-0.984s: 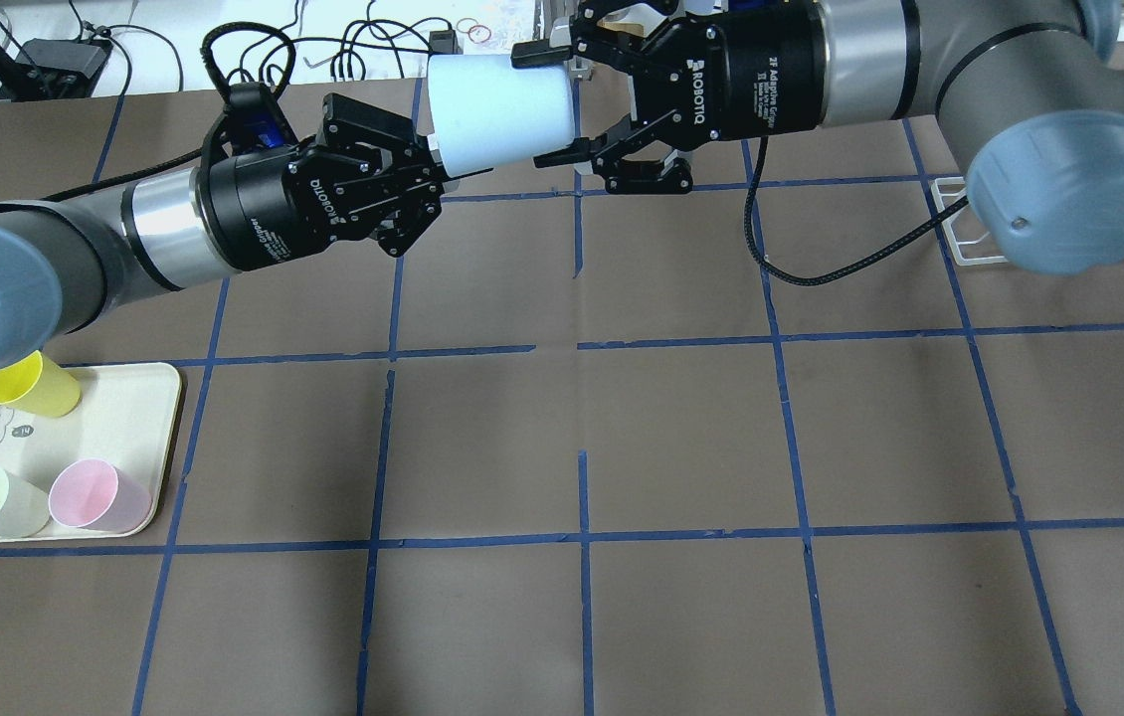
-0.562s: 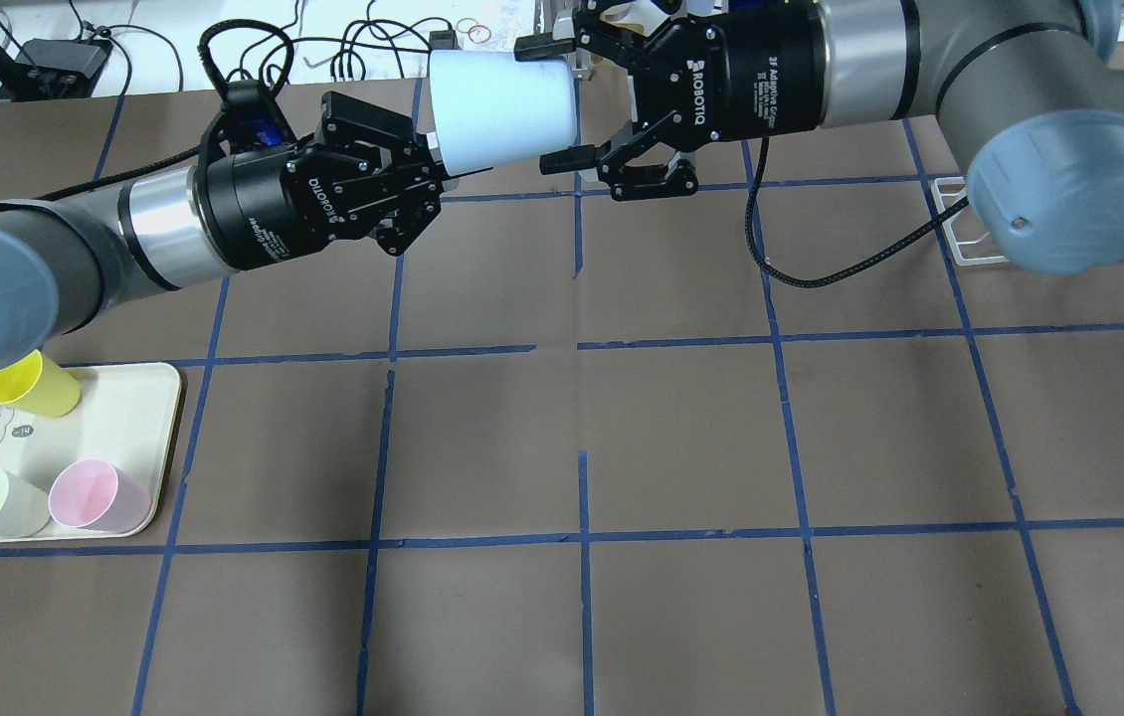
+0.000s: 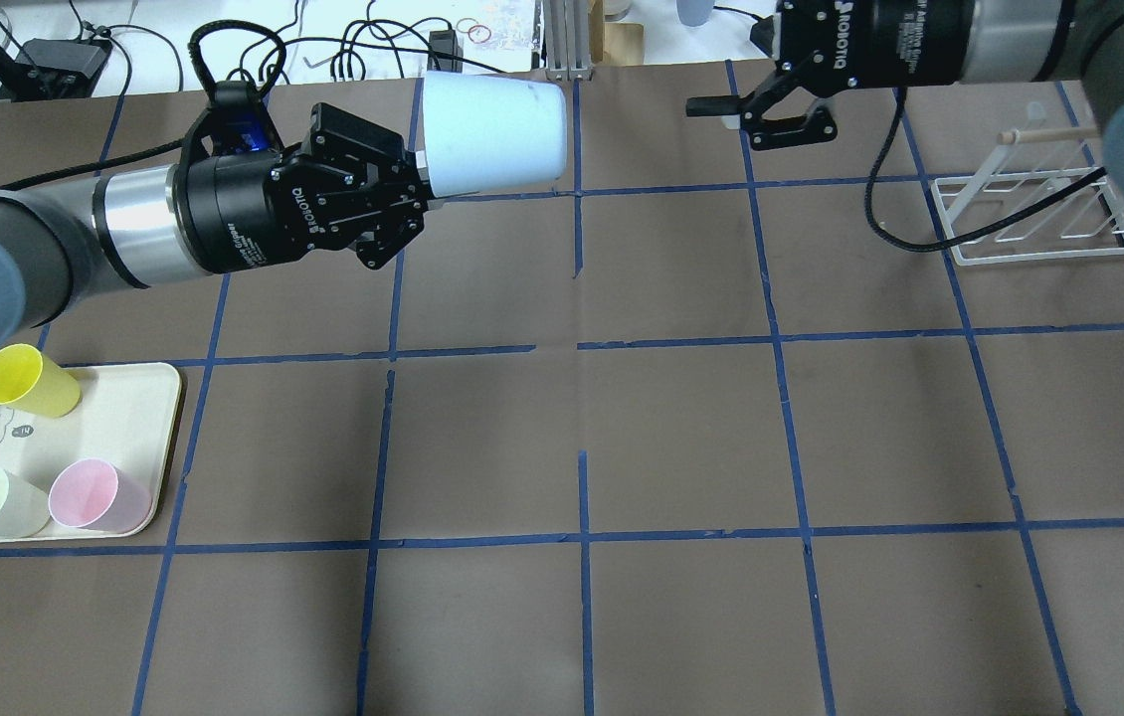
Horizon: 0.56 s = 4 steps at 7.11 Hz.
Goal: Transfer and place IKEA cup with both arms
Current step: 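Open the right gripper and withdraw it while the left carries the cup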
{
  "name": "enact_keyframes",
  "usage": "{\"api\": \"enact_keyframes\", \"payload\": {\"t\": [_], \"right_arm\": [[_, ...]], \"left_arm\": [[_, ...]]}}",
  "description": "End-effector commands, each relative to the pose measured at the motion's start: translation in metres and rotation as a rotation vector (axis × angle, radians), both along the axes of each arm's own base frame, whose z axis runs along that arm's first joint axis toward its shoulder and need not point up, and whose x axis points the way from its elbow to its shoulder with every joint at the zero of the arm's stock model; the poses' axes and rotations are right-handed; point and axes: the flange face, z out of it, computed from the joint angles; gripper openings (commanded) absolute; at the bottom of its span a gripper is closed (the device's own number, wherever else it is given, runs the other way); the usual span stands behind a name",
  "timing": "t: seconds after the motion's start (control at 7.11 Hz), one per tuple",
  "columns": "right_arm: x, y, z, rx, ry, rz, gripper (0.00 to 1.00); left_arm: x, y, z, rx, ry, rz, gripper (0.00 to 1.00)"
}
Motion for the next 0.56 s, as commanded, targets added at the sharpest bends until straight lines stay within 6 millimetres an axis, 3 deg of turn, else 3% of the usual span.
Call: {"api": "enact_keyframes", "payload": {"t": [0.0, 0.28, 0.42], "right_arm": [[-0.028, 0.011, -0.007, 0.041, 0.273, -0.005, 1.0], [-0.033, 0.047, 0.007, 0.095, 0.609, 0.011, 1.0], [-0.025, 0.063, 0.017, 0.084, 0.718, 0.03, 1.0]], "left_arm": [[0.062, 0.009, -0.007, 0.037, -0.239, -0.075, 0.0], [0.162, 0.006, -0.033, 0.061, -0.59, -0.105, 0.0], [0.197, 0.0, -0.042, 0.057, -0.827, -0.128, 0.0]]}}
